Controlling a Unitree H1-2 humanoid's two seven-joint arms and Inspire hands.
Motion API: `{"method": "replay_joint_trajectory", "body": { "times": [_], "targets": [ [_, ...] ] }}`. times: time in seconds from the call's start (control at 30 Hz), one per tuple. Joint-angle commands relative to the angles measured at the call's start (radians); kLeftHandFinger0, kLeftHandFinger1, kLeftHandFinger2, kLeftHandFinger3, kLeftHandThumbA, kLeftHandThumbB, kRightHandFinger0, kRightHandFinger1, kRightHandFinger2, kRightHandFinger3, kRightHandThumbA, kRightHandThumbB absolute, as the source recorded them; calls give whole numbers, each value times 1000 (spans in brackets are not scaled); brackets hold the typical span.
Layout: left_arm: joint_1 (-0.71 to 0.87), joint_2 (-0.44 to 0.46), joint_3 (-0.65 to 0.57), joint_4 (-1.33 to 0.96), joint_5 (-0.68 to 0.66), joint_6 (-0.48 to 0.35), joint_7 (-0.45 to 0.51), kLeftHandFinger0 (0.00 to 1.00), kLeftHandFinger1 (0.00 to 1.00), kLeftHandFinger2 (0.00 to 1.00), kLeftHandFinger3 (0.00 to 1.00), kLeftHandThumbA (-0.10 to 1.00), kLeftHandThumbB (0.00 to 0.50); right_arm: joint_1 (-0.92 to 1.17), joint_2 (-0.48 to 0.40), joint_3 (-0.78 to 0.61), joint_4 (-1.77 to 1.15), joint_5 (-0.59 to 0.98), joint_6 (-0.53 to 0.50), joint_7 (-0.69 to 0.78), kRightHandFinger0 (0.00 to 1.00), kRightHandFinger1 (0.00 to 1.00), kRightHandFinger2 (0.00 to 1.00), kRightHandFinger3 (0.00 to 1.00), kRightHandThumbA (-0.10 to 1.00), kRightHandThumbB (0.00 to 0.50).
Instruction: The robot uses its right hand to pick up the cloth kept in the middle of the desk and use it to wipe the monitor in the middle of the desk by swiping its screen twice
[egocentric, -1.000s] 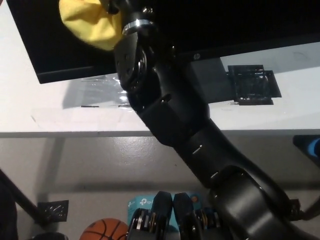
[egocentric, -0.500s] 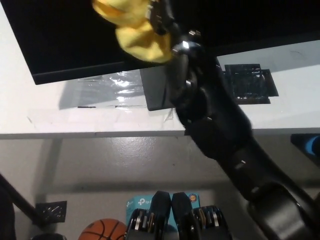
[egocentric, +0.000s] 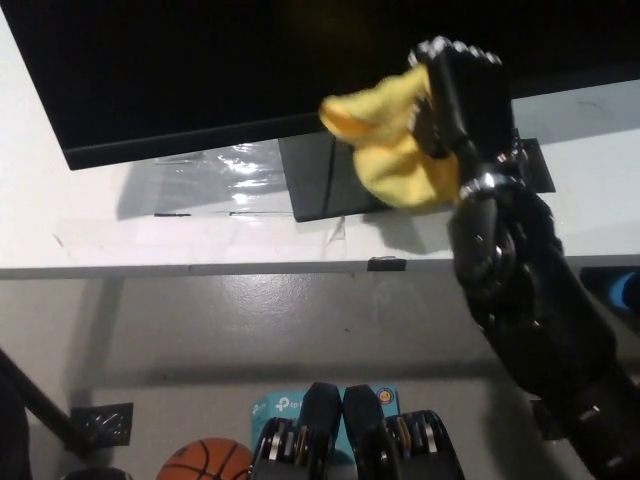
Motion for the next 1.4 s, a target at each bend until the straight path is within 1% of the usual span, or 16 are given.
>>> {"method": "replay_joint_trajectory", "body": {
  "times": [0.0, 0.13, 0.23, 0.3, 0.47, 0.63, 0.77, 0.9, 0.93, 0.97, 1.0, 1.1, 1.13, 1.17, 1.2, 1.37],
  "targets": [
    [7, 5, 13, -25, 1, -11, 12, 542, 563, 719, 952, 285, 0, 2, -72, -9, 68, -10, -95, -29, 0, 101, 495, 225, -100, 102],
    [13, 2, 18, -18, 0, -15, 14, 547, 567, 721, 940, 274, 0, -2, -104, -38, 184, 10, -112, -63, 0, 182, 580, 110, -100, 87],
    [14, 2, 23, -26, 0, -2, 14, 551, 561, 711, 942, 287, 0, -25, -135, -41, 237, -16, -62, -44, 0, 155, 536, 285, -100, 126],
    [11, 1, 24, -20, 1, -9, 15, 549, 573, 725, 958, 280, 0, -27, -149, -67, 275, 14, -98, -71, 0, 130, 514, 355, -100, 88],
    [18, 0, 25, -3, 2, -37, 26, 531, 552, 698, 933, 298, 7, -42, -189, -94, 372, 25, -114, -84, 0, 77, 446, 135, -100, 51],
    [27, 4, 28, 5, 2, -49, 27, 551, 574, 708, 953, 315, 0, -87, -215, -114, 476, 29, -81, -77, 0, 136, 550, 340, -100, 31],
    [38, 4, 32, -33, -1, -19, 16, 584, 602, 732, 977, 320, 0, -92, -220, -114, 506, 25, -82, -91, 0, 62, 406, 260, -100, 60],
    [41, 3, 32, -45, 2, -14, 17, 579, 596, 726, 970, 329, 0, -74, -218, -97, 475, 20, -72, -51, 0, 128, 438, 278, -100, 34],
    [38, 3, 34, -27, 0, -28, 22, 563, 583, 724, 968, 333, 4, -77, -219, -90, 470, 27, -71, -13, 72, 235, 475, 387, -100, 2],
    [38, 3, 33, -32, 6, -23, 24, 564, 584, 722, 967, 334, 3, -76, -219, -87, 456, 41, -64, 34, 332, 498, 678, 595, -100, 0],
    [38, 4, 32, -32, 8, -22, 25, 578, 592, 720, 971, 331, 1, -72, -218, -89, 448, 51, -67, 48, 463, 594, 729, 656, -81, 40],
    [38, 3, 34, -28, 3, -37, 24, 537, 561, 699, 954, 311, 0, -41, -204, -124, 356, 140, -65, 148, 399, 516, 650, 930, 3, 123],
    [41, 3, 37, -36, -4, -27, 19, 522, 545, 687, 936, 323, 3, -30, -212, -112, 315, 155, -62, 203, 598, 698, 762, 1000, 86, 124],
    [42, 2, 38, -37, -7, -28, 18, 519, 542, 685, 933, 326, 2, -26, -222, -95, 297, 149, -56, 237, 747, 785, 811, 1000, 117, 108],
    [43, 1, 38, -39, -6, -31, 20, 521, 542, 685, 930, 325, 2, -23, -219, -92, 259, 110, 6, 336, 1000, 1000, 1000, 1000, 416, 155],
    [35, 1, 38, -14, -1, -45, 30, 565, 580, 705, 972, 312, 0, 3, -203, -133, 156, 44, 13, 462, 1000, 1000, 1000, 1000, 660, 395]
  ]
}}
